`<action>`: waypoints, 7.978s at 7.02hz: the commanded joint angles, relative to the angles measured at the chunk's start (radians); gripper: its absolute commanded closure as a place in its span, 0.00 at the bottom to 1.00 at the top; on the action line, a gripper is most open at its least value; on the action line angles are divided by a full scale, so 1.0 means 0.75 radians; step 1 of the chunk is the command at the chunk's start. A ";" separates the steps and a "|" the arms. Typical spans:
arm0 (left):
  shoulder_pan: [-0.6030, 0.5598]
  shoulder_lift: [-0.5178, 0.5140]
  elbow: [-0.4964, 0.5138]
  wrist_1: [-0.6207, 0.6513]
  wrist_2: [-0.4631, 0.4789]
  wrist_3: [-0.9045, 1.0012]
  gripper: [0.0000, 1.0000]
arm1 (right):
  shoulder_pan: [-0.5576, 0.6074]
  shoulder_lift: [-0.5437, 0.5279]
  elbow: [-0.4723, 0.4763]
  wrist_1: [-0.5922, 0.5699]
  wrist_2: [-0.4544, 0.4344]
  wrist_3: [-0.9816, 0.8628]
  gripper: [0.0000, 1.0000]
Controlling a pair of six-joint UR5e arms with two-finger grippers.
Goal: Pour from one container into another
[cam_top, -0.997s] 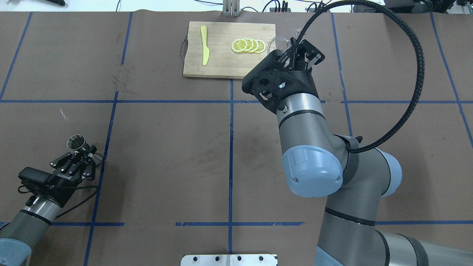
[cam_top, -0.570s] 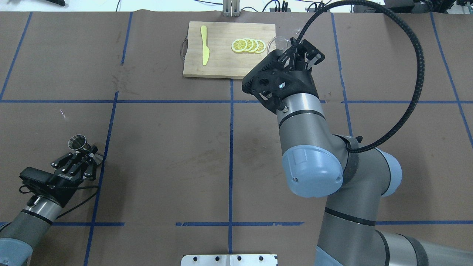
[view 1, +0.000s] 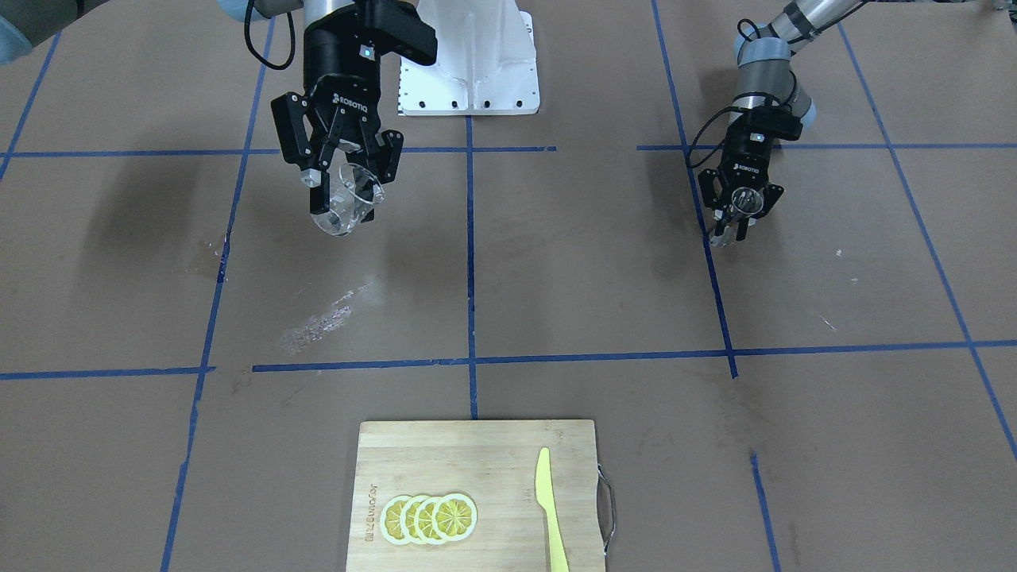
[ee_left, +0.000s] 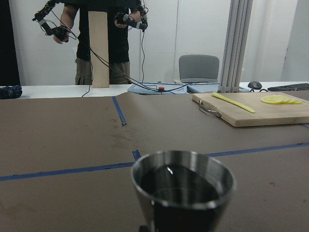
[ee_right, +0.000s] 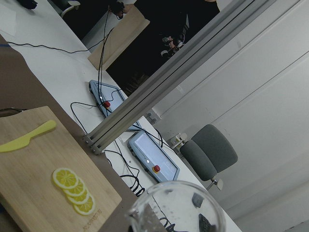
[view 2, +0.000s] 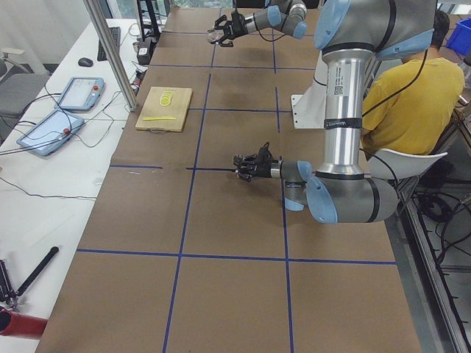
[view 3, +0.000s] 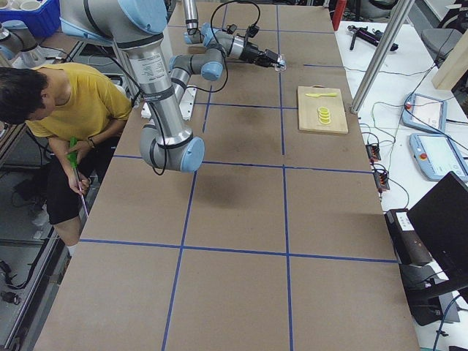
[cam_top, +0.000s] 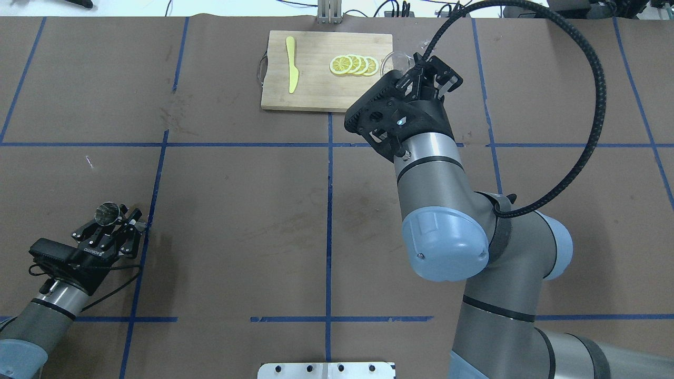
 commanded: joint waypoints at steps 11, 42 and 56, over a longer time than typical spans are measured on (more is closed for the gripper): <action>-0.010 0.096 -0.291 -0.235 0.057 0.314 0.01 | -0.002 0.002 0.004 0.000 0.000 0.000 1.00; -1.968 -0.016 -0.212 2.238 -2.463 1.397 0.00 | 0.004 -0.157 0.120 0.055 0.074 0.340 1.00; -1.966 -0.021 -0.220 2.229 -2.457 1.397 0.00 | -0.274 -0.726 0.114 0.110 -0.106 1.560 1.00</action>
